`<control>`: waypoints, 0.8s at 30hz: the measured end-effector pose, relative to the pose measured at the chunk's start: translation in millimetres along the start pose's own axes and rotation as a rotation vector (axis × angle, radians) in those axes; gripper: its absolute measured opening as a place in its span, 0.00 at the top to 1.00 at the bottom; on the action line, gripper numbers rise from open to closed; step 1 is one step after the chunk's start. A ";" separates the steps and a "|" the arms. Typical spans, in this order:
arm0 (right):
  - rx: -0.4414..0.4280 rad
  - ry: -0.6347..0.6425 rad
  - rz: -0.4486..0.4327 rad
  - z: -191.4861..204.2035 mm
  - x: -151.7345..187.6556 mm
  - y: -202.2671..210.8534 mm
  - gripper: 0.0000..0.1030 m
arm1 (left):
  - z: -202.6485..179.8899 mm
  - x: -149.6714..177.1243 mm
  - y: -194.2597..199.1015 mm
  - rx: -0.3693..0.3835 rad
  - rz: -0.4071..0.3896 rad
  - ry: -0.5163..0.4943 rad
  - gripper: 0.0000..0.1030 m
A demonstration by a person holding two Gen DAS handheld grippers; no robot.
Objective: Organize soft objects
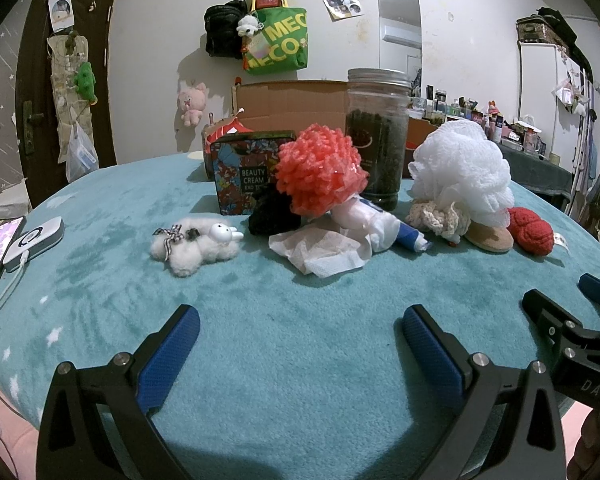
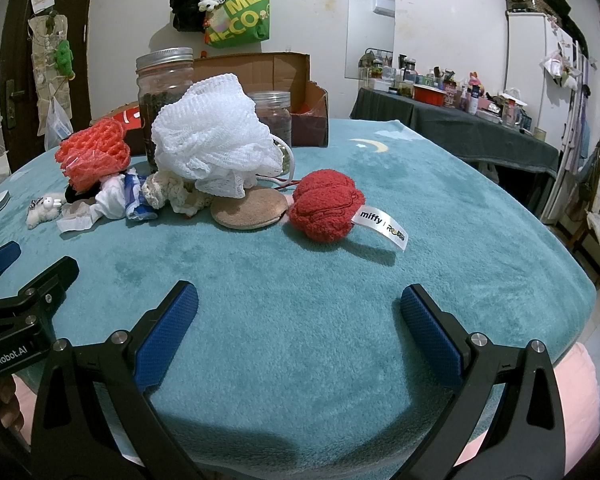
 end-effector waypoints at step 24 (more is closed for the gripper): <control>-0.071 0.023 -0.040 3.8 -30.3 8.5 0.00 | -2.6 -44.9 13.6 0.094 -0.019 0.004 0.00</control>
Point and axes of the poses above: each gripper's, at about its wrist camera, not at the fingertips, and y roughly against the way its jaws point, z to its left, x to its underside, the point moved 3 cm from there along -y, roughly the way its jaws point, and after that the axes turned 6 degrees about y, right-handed, at the moved point
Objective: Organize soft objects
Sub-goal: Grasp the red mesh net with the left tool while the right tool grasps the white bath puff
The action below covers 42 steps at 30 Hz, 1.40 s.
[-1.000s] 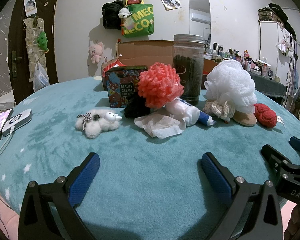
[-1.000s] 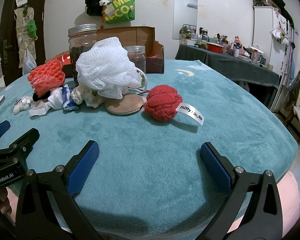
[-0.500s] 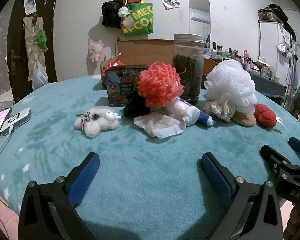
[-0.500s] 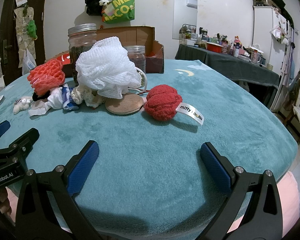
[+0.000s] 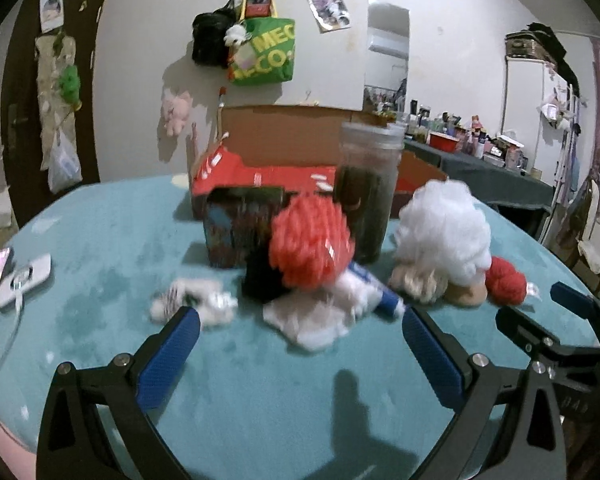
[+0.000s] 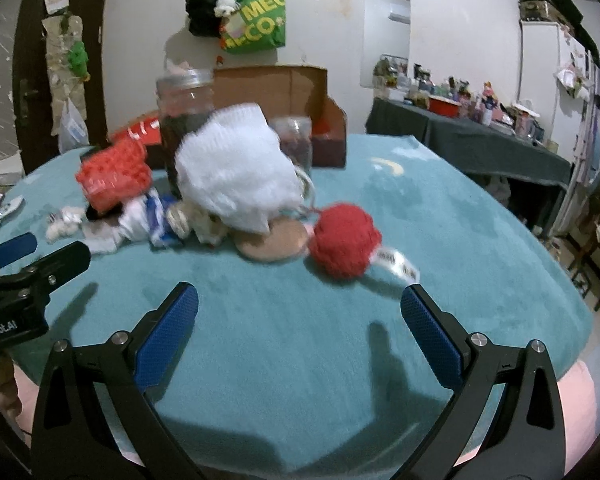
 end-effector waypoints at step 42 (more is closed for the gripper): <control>-0.373 0.038 0.025 6.2 -82.3 -43.1 0.74 | -9.1 -57.6 -44.4 0.107 0.126 -0.115 0.56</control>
Point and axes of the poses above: each gripper's, at about its wrist camera, not at the fingertips, and y roughly against the way its jaws point, z to its left, x to its underside, the point moved 3 cm from there along -y, roughly the way its jaws point, and after that the axes turned 6 degrees about y, right-handed, at the moved point
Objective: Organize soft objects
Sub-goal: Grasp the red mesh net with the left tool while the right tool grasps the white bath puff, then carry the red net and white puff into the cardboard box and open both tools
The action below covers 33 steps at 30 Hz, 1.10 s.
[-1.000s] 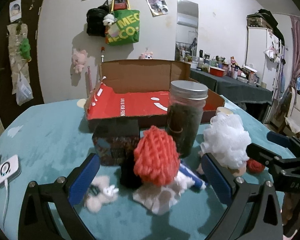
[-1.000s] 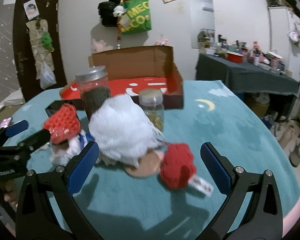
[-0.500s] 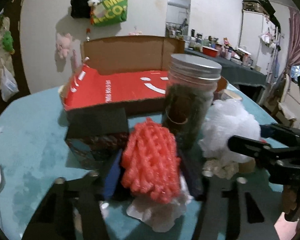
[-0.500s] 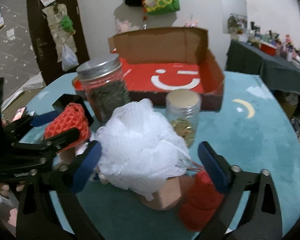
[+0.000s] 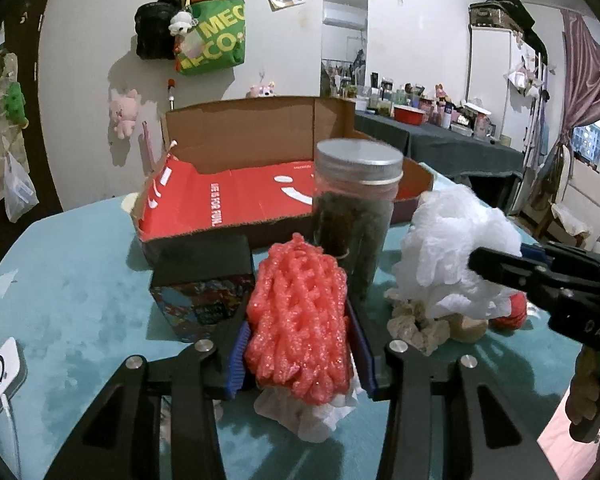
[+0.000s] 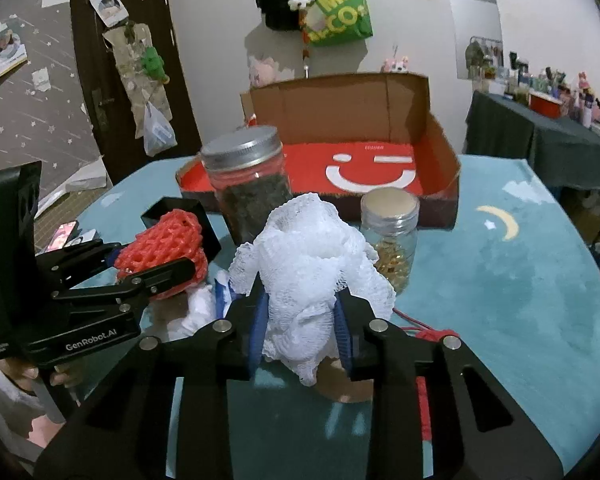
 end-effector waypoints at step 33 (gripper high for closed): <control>0.087 0.186 -0.178 -36.6 -128.8 38.3 0.74 | 21.0 -161.5 -3.4 -0.049 -0.127 -0.192 0.55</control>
Point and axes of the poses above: each gripper's, at about its wrist camera, not at the fingertips, and y roughly against the way its jaws point, z to its left, x to its underside, the point moved 3 cm from there along -y, roughly the way its jaws point, and after that the axes turned 6 degrees about y, right-handed, at the moved point
